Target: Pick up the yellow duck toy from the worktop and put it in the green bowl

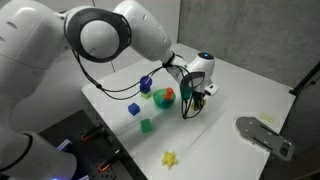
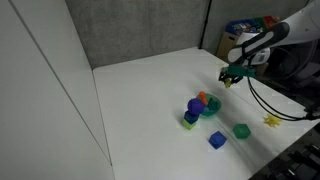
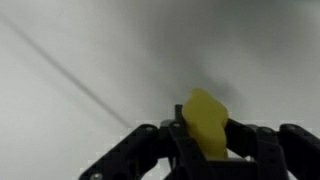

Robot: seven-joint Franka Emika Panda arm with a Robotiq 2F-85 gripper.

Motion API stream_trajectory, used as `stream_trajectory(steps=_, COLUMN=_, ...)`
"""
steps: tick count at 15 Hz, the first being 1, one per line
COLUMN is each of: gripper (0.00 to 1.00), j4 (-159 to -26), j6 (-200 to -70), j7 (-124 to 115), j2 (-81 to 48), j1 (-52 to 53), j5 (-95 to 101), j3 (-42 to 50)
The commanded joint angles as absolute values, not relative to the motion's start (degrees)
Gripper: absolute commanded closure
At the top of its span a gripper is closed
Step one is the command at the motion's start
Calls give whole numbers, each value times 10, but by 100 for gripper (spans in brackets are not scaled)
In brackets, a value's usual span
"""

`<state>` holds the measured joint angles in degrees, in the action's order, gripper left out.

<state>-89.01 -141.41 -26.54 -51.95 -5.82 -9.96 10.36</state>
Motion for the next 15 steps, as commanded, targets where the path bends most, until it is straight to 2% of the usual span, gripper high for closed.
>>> stream_trajectory(steps=1, gripper=95, j4=-982, j6=-1413, j7=-239, j2=-431, j1=-38, j5=-100, j3=87)
stream_trajectory(steps=9, gripper=94, j4=-1112, j6=-1412, j7=-198, j2=-340, j1=5, j5=-99, j3=43)
stream_trajectory(steps=15, gripper=95, j4=-1141, j6=-1395, j7=-154, j2=-332, j1=6, j5=-110, j3=-3)
